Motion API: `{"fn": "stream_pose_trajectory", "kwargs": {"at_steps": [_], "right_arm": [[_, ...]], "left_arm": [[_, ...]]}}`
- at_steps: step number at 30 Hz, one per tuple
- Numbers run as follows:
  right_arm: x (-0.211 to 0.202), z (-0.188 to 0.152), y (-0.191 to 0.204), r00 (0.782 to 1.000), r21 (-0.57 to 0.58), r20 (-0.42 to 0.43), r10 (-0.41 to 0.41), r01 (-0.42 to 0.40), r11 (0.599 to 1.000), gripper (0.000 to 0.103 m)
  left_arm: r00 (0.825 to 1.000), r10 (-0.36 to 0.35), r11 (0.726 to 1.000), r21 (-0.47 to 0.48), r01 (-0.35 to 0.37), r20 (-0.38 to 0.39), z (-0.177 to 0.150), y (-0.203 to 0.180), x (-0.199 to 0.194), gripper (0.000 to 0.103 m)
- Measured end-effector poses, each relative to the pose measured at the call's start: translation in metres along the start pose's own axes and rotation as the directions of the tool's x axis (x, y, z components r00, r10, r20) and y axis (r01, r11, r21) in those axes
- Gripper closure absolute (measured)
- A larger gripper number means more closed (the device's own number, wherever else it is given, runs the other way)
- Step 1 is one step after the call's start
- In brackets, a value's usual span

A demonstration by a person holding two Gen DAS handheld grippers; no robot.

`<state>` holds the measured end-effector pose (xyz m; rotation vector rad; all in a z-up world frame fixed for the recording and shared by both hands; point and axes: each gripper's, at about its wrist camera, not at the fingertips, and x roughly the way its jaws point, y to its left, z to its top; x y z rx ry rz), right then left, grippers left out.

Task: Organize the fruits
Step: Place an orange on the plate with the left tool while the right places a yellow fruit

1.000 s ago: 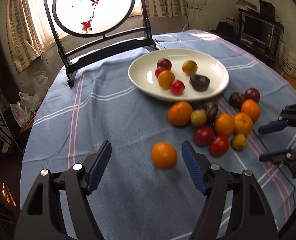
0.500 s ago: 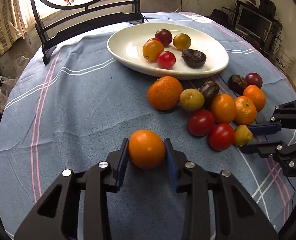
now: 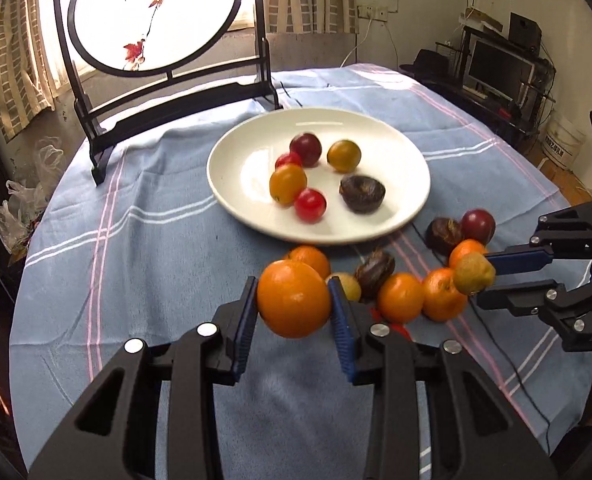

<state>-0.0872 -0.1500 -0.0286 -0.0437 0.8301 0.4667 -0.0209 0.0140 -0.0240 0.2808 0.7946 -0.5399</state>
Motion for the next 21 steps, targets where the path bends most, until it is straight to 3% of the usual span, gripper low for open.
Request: {"fn": "stream_pose_trajectory", "kwargs": {"at_steps": [4, 8, 13, 21], "right_arm": [[-0.004, 0.036, -0.021, 0.998, -0.003, 0.041, -0.057, 0.057, 0.998, 0.080], [0.005, 0.068, -0.042, 0.993, 0.011, 0.064, -0.100, 0.099, 0.995, 0.080], [0.036, 0.095, -0.066, 0.990, 0.028, 0.036, -0.134, 0.133, 0.991, 0.080], [0.079, 0.112, -0.086, 0.991, 0.022, -0.030, -0.130, 0.131, 0.991, 0.080]], "left_arm": [[0.998, 0.006, 1.000, -0.010, -0.005, 0.062, 0.038, -0.002, -0.004, 0.069], [0.997, 0.014, 1.000, -0.011, -0.013, 0.074, 0.072, -0.004, 0.010, 0.069], [0.998, 0.035, 0.999, -0.019, -0.034, 0.043, 0.100, -0.004, 0.047, 0.069], [0.995, 0.092, 0.995, -0.038, -0.093, -0.025, 0.109, 0.005, 0.094, 0.069]]}}
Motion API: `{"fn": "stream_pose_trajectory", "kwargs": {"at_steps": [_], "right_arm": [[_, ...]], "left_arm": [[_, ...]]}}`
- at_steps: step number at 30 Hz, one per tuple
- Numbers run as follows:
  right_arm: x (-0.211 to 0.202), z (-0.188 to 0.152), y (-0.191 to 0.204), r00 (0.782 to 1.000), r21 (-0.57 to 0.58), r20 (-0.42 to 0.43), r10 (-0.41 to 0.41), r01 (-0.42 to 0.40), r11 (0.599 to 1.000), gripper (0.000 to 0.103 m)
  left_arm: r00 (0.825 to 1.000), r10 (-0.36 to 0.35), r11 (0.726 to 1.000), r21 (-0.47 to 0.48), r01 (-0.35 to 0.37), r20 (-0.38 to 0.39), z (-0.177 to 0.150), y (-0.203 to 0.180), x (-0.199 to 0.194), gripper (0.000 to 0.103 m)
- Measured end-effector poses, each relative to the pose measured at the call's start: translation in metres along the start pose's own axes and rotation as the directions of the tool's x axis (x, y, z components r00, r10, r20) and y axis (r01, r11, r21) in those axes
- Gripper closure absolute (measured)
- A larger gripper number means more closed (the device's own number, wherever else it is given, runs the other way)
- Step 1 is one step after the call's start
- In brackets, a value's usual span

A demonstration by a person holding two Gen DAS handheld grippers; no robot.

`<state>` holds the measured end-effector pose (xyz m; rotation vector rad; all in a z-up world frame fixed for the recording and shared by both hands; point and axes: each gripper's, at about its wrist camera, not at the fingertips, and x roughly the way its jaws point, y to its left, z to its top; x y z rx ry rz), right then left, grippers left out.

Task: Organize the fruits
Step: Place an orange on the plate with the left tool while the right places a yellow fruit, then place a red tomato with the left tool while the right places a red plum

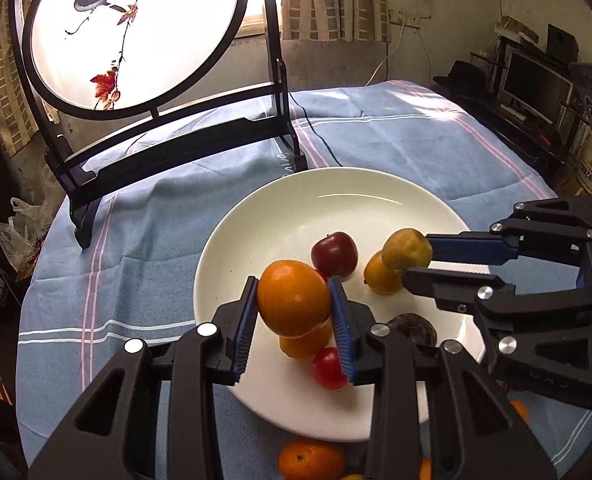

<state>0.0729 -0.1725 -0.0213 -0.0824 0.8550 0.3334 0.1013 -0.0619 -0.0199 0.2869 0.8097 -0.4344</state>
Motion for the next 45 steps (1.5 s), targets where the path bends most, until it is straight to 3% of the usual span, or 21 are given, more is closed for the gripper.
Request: {"fn": "stream_pose_trajectory", "kwargs": {"at_steps": [1, 2, 4, 11, 17, 22, 29, 35, 38, 43, 45], "right_arm": [[0.003, 0.000, 0.001, 1.000, -0.007, -0.003, -0.020, 0.020, 1.000, 0.079], [0.004, 0.000, 0.002, 0.999, -0.009, -0.002, -0.045, 0.045, 0.999, 0.072], [0.000, 0.000, 0.001, 0.999, -0.008, 0.011, -0.039, 0.039, 0.999, 0.066], [-0.039, -0.010, -0.001, 0.996, 0.010, 0.075, -0.038, 0.037, 0.999, 0.053], [-0.082, -0.054, 0.005, 0.995, -0.007, 0.092, -0.033, 0.034, 0.999, 0.046], [-0.102, -0.109, 0.010, 0.998, -0.029, 0.060, -0.012, 0.014, 0.999, 0.046], [-0.098, -0.166, 0.005, 1.000, -0.023, -0.019, -0.017, 0.017, 1.000, 0.046], [-0.085, -0.169, -0.002, 0.998, -0.022, -0.031, -0.062, 0.061, 0.998, 0.046], [-0.076, -0.164, -0.006, 0.996, -0.038, -0.031, -0.085, 0.084, 0.996, 0.046], [-0.053, -0.155, -0.012, 0.994, -0.057, -0.066, -0.088, 0.084, 0.995, 0.046], [-0.047, -0.153, -0.013, 0.994, -0.052, -0.079, -0.074, 0.070, 0.996, 0.061]], "left_arm": [[1.000, 0.003, 1.000, 0.000, -0.003, -0.007, -0.001, 0.001, 0.003, 0.066], [1.000, 0.006, 1.000, 0.003, -0.005, -0.008, -0.001, 0.001, 0.004, 0.052], [0.999, 0.040, 0.999, -0.001, -0.040, 0.011, -0.004, 0.003, 0.002, 0.040], [0.997, 0.037, 0.999, -0.024, -0.035, 0.062, -0.013, 0.010, -0.032, 0.038], [0.992, 0.023, 0.999, -0.025, -0.020, 0.124, -0.038, 0.010, -0.077, 0.032], [0.993, -0.004, 1.000, 0.019, 0.001, 0.116, -0.076, -0.002, -0.102, 0.030], [0.994, -0.104, 0.983, 0.152, 0.100, 0.015, -0.150, -0.044, -0.105, 0.029], [0.989, -0.143, 0.986, 0.086, 0.146, -0.046, -0.165, -0.053, -0.080, 0.030], [0.984, -0.157, 0.985, 0.053, 0.162, -0.085, -0.163, -0.051, -0.064, 0.045], [0.981, -0.168, 0.985, 0.022, 0.171, -0.099, -0.159, -0.049, -0.051, 0.046], [0.982, -0.169, 0.985, 0.008, 0.170, -0.090, -0.156, -0.047, -0.050, 0.050]]}}
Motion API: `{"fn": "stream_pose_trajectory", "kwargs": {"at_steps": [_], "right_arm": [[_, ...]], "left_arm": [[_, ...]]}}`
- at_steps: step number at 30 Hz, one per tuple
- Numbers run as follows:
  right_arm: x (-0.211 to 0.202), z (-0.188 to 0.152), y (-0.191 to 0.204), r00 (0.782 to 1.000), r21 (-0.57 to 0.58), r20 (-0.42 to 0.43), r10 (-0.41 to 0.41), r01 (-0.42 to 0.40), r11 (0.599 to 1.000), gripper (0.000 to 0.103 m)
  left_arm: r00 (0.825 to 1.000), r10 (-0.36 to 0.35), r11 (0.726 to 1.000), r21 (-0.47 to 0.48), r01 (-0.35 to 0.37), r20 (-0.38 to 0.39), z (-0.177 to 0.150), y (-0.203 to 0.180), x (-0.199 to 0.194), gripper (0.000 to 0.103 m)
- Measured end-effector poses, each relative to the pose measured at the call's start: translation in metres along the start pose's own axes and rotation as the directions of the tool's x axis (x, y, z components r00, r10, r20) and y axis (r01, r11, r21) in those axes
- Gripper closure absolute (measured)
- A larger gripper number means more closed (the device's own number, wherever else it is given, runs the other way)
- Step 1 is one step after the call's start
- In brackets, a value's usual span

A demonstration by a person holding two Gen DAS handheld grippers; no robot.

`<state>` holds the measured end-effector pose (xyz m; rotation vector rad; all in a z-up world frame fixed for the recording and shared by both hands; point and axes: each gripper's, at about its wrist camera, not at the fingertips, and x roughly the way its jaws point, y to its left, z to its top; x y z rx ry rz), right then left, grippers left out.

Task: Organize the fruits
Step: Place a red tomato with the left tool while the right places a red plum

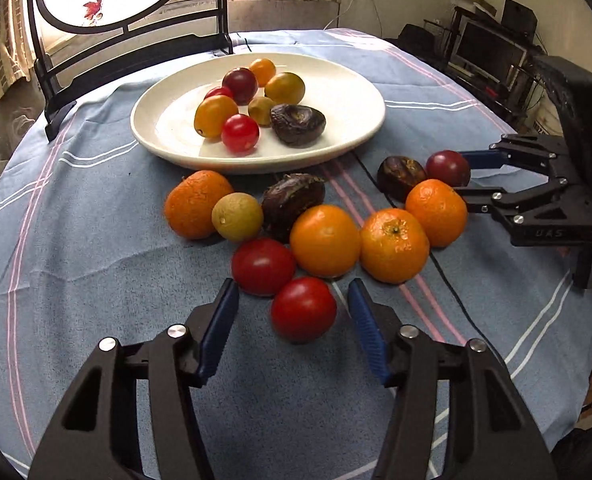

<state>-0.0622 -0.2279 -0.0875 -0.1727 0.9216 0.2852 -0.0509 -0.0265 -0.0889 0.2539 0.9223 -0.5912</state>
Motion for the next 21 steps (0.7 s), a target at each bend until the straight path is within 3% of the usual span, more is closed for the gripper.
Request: {"fn": "stream_pose_trajectory", "kwargs": {"at_steps": [4, 5, 13, 21], "right_arm": [[0.000, 0.000, 0.001, 1.000, 0.005, -0.004, -0.007, 0.007, 1.000, 0.062], [-0.002, 0.000, 0.001, 1.000, 0.006, -0.006, -0.010, 0.010, 1.000, 0.062], [-0.018, -0.003, 0.001, 1.000, 0.029, 0.012, -0.023, 0.023, 0.999, 0.063], [-0.036, 0.012, 0.006, 0.999, 0.020, 0.051, -0.011, 0.010, 1.000, 0.063]], "left_arm": [[1.000, -0.004, 1.000, 0.007, 0.004, -0.015, -0.002, 0.000, -0.002, 0.061], [1.000, -0.022, 1.000, 0.011, 0.022, -0.021, -0.004, -0.001, -0.004, 0.073], [1.000, -0.021, 1.000, 0.003, 0.021, -0.001, -0.012, 0.001, -0.016, 0.073], [0.996, -0.006, 1.000, 0.022, 0.005, 0.085, 0.003, 0.007, -0.047, 0.073]]}}
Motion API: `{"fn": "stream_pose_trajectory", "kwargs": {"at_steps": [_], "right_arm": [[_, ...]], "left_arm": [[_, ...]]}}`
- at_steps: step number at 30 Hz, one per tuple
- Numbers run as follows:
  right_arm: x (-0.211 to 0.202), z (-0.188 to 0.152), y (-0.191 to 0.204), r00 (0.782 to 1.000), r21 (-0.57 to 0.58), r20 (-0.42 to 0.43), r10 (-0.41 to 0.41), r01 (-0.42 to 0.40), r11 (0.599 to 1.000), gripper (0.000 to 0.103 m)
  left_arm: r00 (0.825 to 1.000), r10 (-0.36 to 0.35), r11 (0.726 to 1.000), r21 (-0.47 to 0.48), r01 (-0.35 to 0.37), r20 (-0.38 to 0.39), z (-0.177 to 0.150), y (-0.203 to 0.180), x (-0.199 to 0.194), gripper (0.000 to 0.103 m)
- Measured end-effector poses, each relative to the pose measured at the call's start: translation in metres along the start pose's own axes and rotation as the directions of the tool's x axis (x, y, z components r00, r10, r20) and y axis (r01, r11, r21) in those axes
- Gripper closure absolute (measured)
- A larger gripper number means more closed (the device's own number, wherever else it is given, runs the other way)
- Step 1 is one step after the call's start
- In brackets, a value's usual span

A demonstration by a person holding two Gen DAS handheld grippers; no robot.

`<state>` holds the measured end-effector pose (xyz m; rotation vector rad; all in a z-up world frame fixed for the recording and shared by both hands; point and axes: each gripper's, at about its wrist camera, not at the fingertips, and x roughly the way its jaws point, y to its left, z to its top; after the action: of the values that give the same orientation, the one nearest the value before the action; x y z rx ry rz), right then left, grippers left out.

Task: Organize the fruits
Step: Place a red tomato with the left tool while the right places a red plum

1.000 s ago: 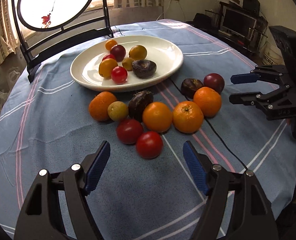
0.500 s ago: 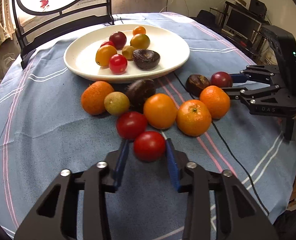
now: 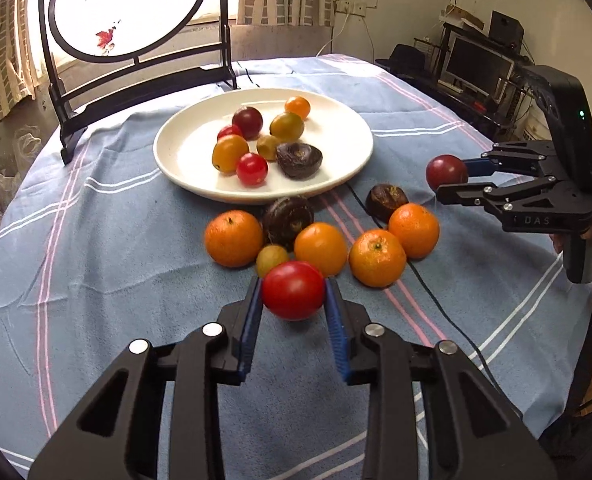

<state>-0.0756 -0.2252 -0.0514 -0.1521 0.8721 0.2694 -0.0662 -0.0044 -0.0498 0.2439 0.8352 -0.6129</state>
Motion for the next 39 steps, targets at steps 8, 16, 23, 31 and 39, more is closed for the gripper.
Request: {"fn": "stream_pose_trajectory", "kwargs": {"at_steps": [8, 16, 23, 31, 39], "right_arm": [[-0.007, 0.042, 0.011, 0.997, -0.039, 0.064, 0.040, -0.037, 0.999, 0.063], [0.006, 0.095, 0.013, 0.993, -0.041, 0.106, 0.045, -0.041, 0.998, 0.063], [0.050, 0.126, 0.008, 0.997, -0.010, 0.059, 0.045, -0.045, 0.999, 0.063], [0.084, 0.139, 0.010, 0.999, -0.012, 0.011, 0.045, -0.045, 0.999, 0.061], [0.059, 0.135, 0.003, 0.995, 0.028, 0.083, 0.049, -0.052, 0.998, 0.052]], "left_arm": [[0.996, 0.049, 0.999, -0.027, -0.047, 0.074, 0.056, 0.020, -0.004, 0.073], [0.989, 0.095, 0.995, -0.046, -0.090, 0.116, 0.110, 0.036, 0.013, 0.073], [0.983, 0.168, 0.984, -0.068, -0.163, 0.070, 0.137, 0.053, 0.055, 0.073], [0.980, 0.201, 0.976, -0.081, -0.200, 0.007, 0.139, 0.065, 0.088, 0.070], [0.976, 0.215, 0.975, -0.071, -0.212, 0.041, 0.132, 0.062, 0.071, 0.047]]}}
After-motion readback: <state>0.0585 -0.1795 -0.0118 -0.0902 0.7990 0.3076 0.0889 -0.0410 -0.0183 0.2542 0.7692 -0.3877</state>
